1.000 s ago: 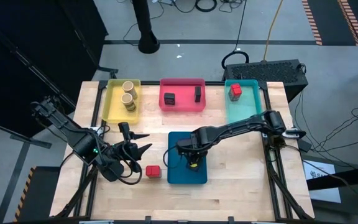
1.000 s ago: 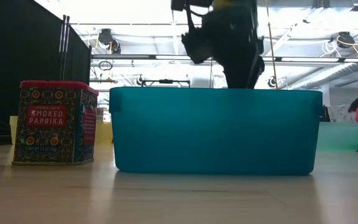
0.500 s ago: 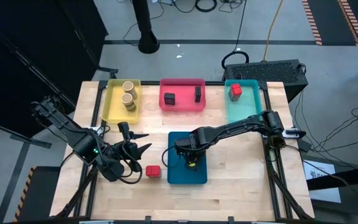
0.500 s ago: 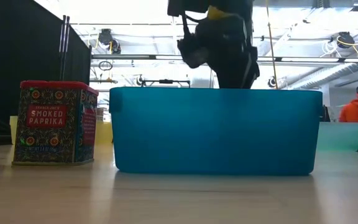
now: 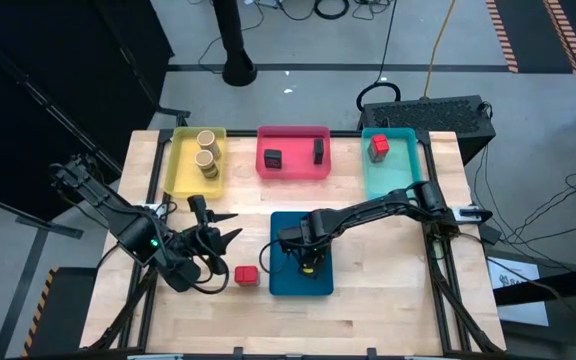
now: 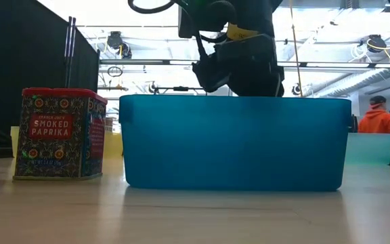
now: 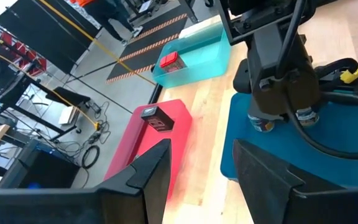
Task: Sort spices by type
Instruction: Put the brown seasoning bottle into the blue bin
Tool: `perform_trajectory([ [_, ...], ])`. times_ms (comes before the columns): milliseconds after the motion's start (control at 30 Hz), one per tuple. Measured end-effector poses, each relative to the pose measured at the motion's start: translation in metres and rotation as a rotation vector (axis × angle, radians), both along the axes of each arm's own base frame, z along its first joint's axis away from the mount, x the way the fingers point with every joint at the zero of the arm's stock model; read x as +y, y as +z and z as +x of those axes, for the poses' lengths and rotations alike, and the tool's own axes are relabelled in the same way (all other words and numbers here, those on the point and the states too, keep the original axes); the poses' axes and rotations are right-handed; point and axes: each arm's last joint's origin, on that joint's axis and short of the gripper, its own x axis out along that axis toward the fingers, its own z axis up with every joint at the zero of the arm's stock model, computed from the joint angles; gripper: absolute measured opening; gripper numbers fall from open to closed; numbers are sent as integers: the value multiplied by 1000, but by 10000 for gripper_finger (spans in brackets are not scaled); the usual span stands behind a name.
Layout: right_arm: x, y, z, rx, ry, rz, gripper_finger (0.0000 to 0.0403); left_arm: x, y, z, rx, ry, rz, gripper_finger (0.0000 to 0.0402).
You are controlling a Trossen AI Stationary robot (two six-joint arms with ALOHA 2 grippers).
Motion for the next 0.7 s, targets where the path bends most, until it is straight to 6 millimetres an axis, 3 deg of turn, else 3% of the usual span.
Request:
perform_trajectory([
  [700, -2, 0, 0, -1, 17, 2, 260, 2, -3, -3, 44, 1, 34, 177],
])
